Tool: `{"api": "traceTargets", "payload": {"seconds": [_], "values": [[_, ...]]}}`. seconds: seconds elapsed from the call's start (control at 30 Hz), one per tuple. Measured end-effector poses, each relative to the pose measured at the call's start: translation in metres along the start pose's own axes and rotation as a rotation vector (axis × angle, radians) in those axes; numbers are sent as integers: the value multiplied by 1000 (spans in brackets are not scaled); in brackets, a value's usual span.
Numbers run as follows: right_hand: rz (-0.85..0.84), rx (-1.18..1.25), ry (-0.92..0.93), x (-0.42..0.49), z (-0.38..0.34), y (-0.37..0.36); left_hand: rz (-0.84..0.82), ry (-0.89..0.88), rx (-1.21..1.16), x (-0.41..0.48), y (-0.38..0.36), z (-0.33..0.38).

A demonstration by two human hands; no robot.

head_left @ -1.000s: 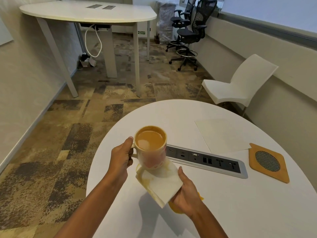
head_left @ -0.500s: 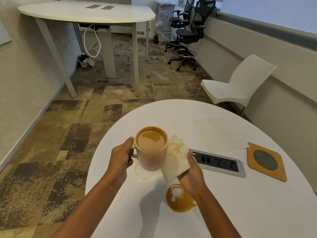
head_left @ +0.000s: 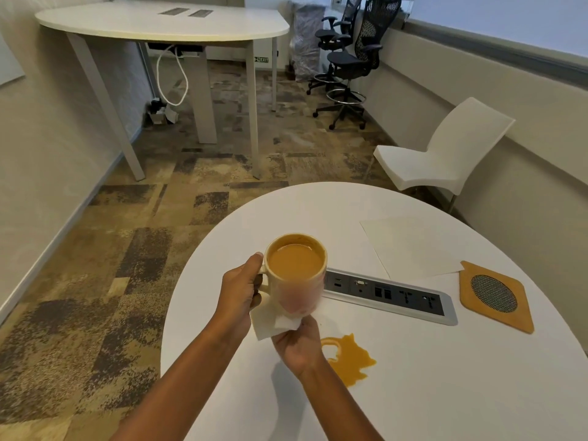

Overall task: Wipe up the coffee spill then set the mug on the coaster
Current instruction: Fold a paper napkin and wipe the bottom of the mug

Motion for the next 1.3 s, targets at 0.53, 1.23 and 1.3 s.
{"api": "traceTargets", "payload": {"seconds": [0.53, 1.23, 1.3], "values": [[177, -354, -81, -40, -35, 23, 61, 8, 50, 4, 10, -3], [370, -1941, 344, 31, -95, -23, 198, 22, -15, 51, 50, -36], [331, -2242, 343, 49, -87, -9, 211, 27, -18, 58, 53, -41]]}}
Point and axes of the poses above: each hand's wrist, its own x-axis towards the middle knuckle, its own y-axis out of the back of the hand, z = x × y, the point moved 2 cm from there along x, towards the middle knuckle, and after that the axes turned 4 degrees about x, right-handed, at the moved point
